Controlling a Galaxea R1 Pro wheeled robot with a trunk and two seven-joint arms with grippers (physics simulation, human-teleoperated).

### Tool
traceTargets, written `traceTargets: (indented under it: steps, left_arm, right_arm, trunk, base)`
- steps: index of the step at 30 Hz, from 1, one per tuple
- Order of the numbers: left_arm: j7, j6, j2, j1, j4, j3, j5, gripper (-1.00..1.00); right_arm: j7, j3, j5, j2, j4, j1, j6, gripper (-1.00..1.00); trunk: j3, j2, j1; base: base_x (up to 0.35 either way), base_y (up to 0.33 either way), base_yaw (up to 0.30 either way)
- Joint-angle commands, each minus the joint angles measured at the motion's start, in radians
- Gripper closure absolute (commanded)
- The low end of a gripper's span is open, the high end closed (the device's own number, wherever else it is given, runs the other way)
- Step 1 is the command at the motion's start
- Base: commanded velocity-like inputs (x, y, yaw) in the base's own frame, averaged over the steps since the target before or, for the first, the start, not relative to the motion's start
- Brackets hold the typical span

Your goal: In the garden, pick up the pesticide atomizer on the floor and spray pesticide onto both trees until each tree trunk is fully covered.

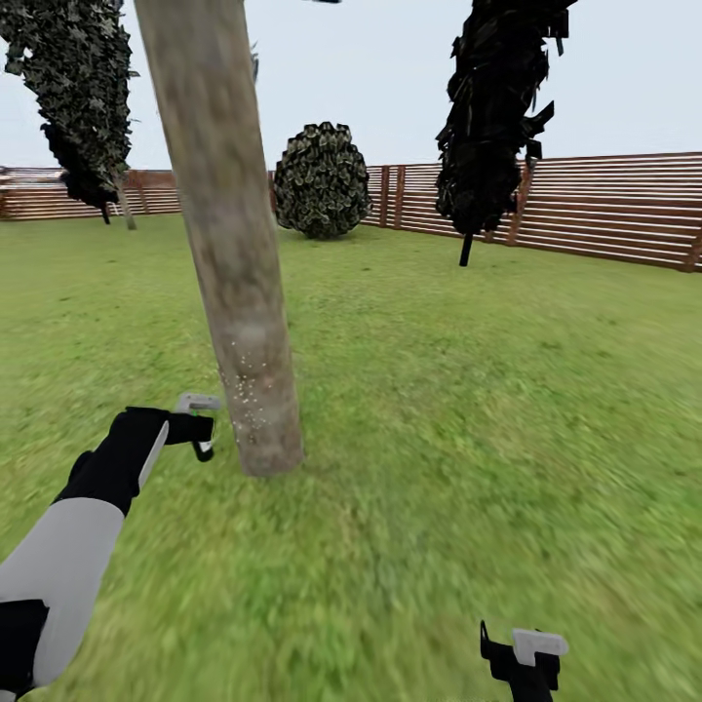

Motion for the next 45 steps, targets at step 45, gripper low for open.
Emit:
traceTargets:
  steps: [45]
  left_arm:
    - [0.189,0.245,-0.149,-0.037,-0.313,0.049,0.000,1.00]
  right_arm:
    - [0.000,0.002,0.000,-0.002,-0.001,0.000,0.000,-1.00]
  trunk:
    - [0.000,0.000,0.000]
  base:
    - [-0.005,-0.101,0.063]
